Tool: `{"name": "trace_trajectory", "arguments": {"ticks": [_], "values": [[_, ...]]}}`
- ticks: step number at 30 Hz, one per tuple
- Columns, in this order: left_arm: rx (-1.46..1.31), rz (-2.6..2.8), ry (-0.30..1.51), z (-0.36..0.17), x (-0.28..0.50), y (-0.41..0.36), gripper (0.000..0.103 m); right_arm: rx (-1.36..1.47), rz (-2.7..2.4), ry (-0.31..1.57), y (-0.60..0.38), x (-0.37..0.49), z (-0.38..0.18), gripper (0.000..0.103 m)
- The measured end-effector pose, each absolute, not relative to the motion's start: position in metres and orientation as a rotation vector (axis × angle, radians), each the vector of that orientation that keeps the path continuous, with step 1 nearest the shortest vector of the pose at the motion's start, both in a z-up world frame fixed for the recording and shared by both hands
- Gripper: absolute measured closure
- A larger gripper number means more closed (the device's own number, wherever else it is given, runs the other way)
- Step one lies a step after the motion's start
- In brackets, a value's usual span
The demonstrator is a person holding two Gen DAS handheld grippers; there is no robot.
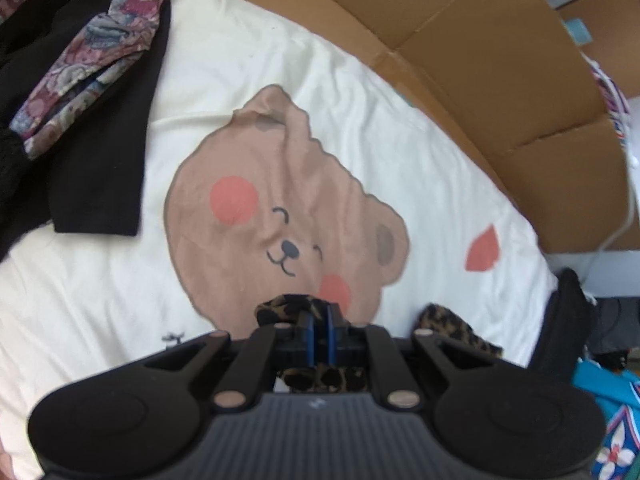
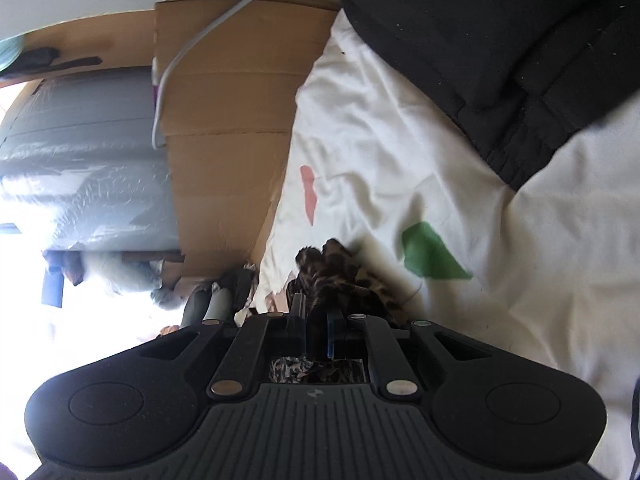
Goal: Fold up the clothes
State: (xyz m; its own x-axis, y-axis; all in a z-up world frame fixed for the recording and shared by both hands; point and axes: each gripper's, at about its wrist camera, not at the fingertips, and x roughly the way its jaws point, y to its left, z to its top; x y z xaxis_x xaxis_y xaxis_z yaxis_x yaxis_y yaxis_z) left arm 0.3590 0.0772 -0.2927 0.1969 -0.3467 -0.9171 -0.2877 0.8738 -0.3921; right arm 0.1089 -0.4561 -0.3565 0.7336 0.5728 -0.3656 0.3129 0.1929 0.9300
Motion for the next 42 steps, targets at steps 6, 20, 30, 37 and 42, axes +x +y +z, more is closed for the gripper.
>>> {"name": "trace_trajectory", "arguments": {"ticks": [6, 20, 30, 37, 42], "values": [[-0.621, 0.015, 1.422, -0.312, 0.363, 0.079, 0.087, 1.398, 0.162, 0.794, -0.457, 0.118, -0.364, 0.066], [-0.461, -0.128, 1.364, -0.240, 0.368, 0.040, 0.072, 1.303, 0.226, 0.682, -0.452, 0.096, -0.325, 0.040], [-0.432, -0.072, 1.277, -0.213, 0.341, -0.003, 0.065, 1.309, 0.220, 0.687, -0.442, 0.083, -0.322, 0.040], [-0.472, -0.008, 1.220, -0.208, 0.313, -0.026, 0.048, 1.289, 0.214, 0.691, -0.439, 0.080, -0.321, 0.040], [-0.538, 0.040, 1.203, -0.211, 0.294, -0.036, 0.037, 1.302, 0.202, 0.706, -0.439, 0.073, -0.327, 0.040]]}}
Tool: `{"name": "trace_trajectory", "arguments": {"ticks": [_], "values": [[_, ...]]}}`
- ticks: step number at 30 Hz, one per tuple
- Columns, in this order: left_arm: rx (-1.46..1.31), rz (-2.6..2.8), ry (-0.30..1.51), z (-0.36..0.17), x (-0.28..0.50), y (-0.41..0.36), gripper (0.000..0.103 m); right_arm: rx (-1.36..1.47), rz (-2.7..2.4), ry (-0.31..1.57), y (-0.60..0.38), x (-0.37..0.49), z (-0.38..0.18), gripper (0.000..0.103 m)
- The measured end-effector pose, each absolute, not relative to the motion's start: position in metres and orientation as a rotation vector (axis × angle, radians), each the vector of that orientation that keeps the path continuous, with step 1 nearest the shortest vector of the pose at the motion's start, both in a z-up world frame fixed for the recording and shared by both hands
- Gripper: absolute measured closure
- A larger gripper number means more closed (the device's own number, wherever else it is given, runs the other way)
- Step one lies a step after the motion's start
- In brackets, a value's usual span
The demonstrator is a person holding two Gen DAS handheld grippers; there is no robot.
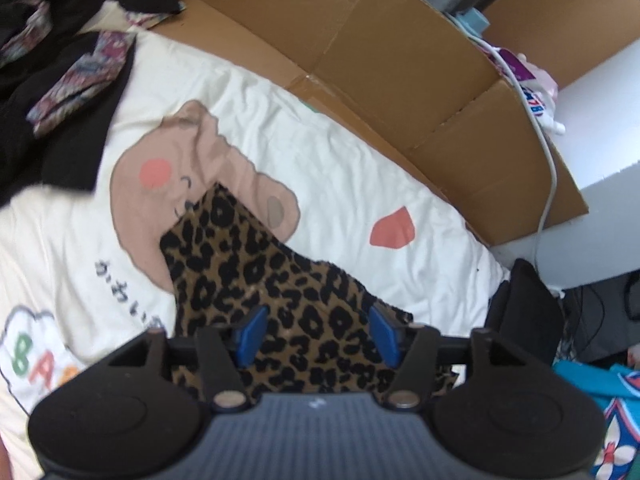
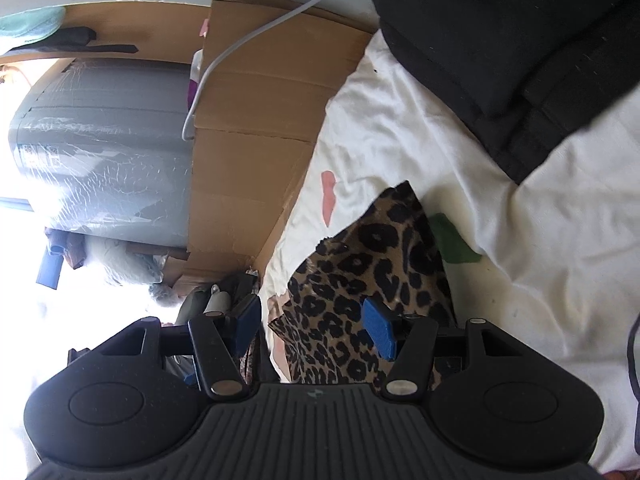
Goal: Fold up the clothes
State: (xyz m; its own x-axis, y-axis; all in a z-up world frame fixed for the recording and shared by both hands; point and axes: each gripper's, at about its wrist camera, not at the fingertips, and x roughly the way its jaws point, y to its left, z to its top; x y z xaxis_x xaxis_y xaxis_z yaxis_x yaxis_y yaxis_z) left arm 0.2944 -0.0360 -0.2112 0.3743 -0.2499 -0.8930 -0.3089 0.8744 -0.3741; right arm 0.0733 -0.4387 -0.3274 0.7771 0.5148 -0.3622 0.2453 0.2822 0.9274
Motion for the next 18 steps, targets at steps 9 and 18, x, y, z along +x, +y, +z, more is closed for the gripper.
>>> {"name": "trace_trajectory", "arguments": {"ticks": [9, 18], "values": [[-0.567, 0.048, 1.200, -0.214, 0.272, -0.055, 0.028, 1.301, 0.203, 0.719, -0.437, 0.072, -0.327, 0.040], [-0.679, 0.099, 1.149, -0.233, 0.249, -0.060, 0.028, 1.233, 0.185, 0.731, -0.445, 0.064, -0.325, 0.040]]}}
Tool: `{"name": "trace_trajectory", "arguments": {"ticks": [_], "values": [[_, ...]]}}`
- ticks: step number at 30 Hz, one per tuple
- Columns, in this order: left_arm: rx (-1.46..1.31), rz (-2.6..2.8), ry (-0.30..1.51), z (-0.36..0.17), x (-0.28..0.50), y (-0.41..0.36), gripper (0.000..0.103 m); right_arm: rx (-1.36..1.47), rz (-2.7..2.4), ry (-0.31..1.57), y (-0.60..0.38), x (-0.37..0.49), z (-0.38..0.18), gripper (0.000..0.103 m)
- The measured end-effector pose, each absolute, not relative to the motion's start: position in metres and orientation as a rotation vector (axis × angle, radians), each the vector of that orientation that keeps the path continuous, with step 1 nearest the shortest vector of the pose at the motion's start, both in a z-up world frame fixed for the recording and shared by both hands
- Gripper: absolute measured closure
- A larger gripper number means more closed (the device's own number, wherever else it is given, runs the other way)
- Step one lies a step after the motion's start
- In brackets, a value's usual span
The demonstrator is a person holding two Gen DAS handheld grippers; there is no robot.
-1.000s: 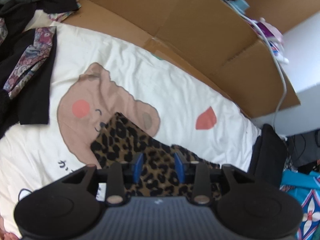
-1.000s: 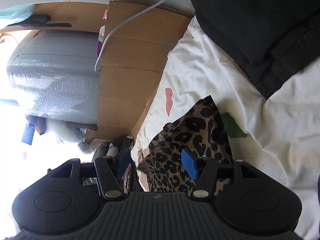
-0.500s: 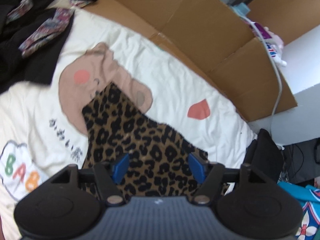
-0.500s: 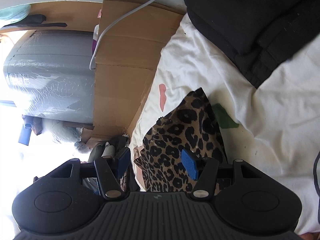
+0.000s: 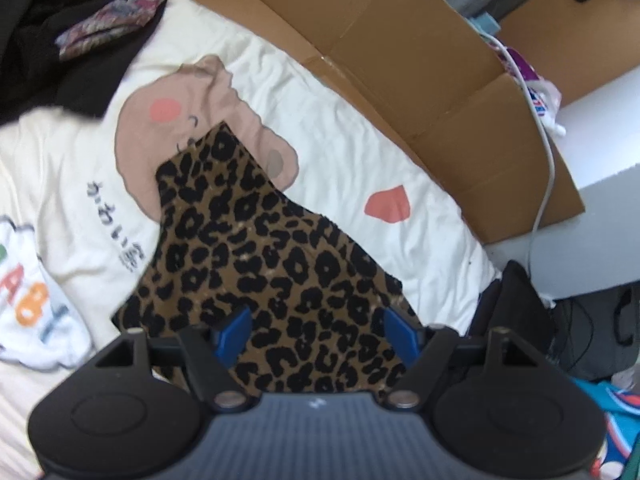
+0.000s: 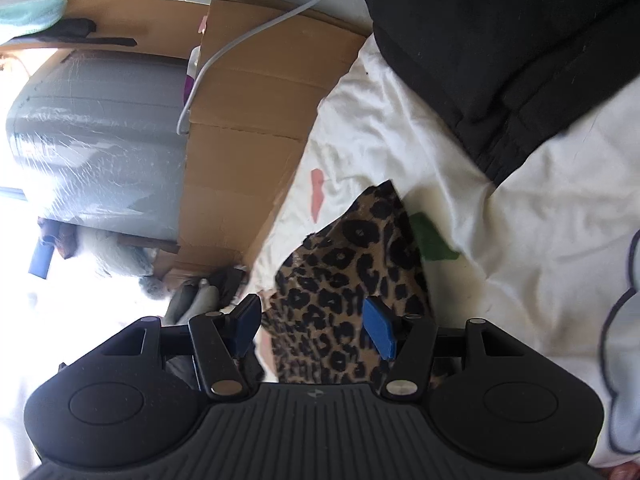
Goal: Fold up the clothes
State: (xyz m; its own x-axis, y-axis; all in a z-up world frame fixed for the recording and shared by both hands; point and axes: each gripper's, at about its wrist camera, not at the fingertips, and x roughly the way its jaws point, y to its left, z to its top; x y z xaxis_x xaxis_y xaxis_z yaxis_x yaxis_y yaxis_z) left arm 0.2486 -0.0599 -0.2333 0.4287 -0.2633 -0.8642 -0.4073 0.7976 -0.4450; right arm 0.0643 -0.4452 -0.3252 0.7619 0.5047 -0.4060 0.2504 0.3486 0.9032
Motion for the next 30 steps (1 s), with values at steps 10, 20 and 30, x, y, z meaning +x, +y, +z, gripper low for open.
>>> {"name": "trace_trajectory", "arguments": {"ticks": [10, 20, 30], "values": [[-0.615, 0.026, 1.141, -0.248, 0.219, -0.080, 0.031, 1.071, 0.202, 0.766, -0.439, 0.063, -0.316, 0.040], [-0.494, -0.036, 1.155, -0.268, 0.210, -0.091, 0.046, 0.993, 0.199, 0.801, -0.429, 0.067, -0.321, 0.040], [-0.360, -0.045, 1.116, -0.268, 0.247, -0.087, 0.046, 0.929, 0.127, 0.772, -0.433, 0.068, -0.316, 0.040]]}}
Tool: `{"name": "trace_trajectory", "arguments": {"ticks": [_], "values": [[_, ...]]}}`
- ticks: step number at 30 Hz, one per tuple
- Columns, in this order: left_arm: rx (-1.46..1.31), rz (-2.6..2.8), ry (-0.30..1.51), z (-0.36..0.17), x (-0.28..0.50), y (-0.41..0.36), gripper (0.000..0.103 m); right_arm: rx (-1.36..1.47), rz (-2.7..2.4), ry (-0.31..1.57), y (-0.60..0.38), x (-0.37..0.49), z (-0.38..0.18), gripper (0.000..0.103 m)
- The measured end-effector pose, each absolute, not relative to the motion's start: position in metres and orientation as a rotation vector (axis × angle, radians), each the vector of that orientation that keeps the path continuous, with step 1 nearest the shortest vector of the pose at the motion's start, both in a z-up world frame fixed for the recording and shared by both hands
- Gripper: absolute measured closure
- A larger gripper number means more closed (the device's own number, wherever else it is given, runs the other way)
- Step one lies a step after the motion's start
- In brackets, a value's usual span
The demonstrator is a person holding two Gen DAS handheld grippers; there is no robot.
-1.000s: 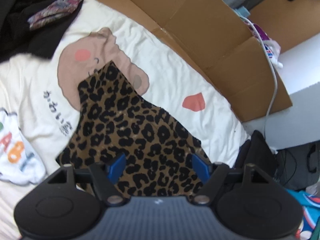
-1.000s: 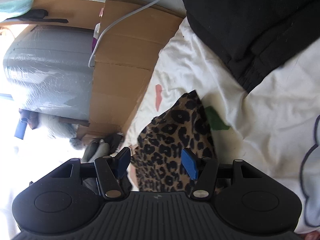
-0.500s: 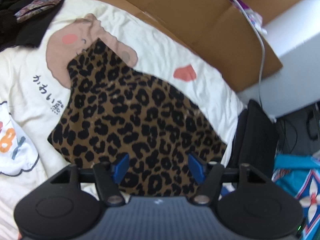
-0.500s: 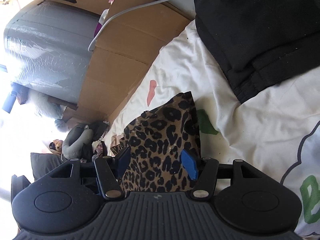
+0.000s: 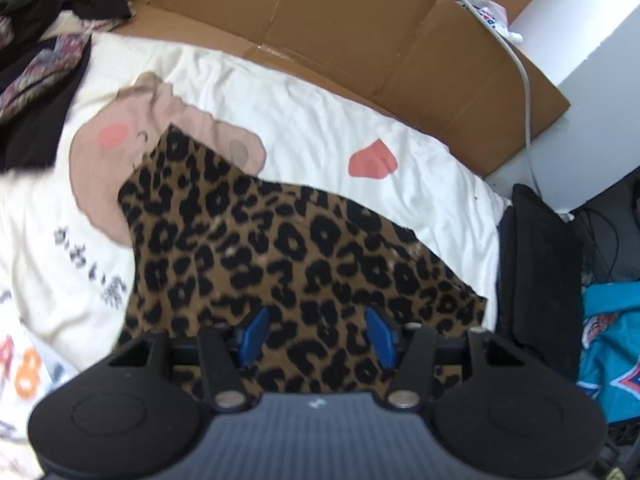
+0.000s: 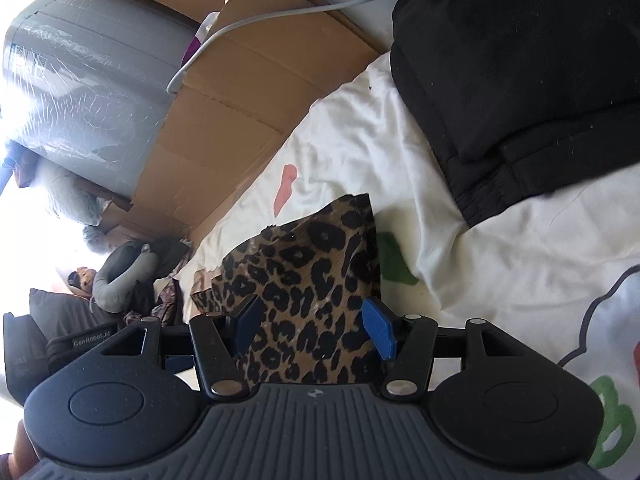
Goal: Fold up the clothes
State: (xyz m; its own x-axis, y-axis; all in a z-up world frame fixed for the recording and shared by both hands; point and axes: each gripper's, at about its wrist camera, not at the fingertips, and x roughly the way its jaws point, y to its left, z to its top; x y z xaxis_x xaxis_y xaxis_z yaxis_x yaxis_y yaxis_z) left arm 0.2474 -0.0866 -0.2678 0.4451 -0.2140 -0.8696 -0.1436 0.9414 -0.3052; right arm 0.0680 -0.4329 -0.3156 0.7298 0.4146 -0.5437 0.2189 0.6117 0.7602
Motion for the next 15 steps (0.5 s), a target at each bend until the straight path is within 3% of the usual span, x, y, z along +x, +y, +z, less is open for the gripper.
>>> {"name": "trace_trajectory", "arguments": {"ticks": [6, 7, 9, 15], "values": [[-0.299, -0.065, 1.116, -0.278, 0.270, -0.092, 0.049, 0.907, 0.103, 0.769, -0.433, 0.069, -0.316, 0.040], [-0.304, -0.066, 1.133, -0.282, 0.275, -0.093, 0.051, 0.903, 0.098, 0.771, -0.433, 0.070, -0.316, 0.040], [-0.319, -0.083, 1.177, -0.290, 0.287, -0.098, 0.065, 0.899, 0.089, 0.774, -0.433, 0.070, -0.316, 0.040], [-0.157, -0.144, 1.140, -0.296, 0.312, -0.124, 0.071, 0.881, 0.084, 0.792, -0.428, 0.070, -0.317, 0.041]]}}
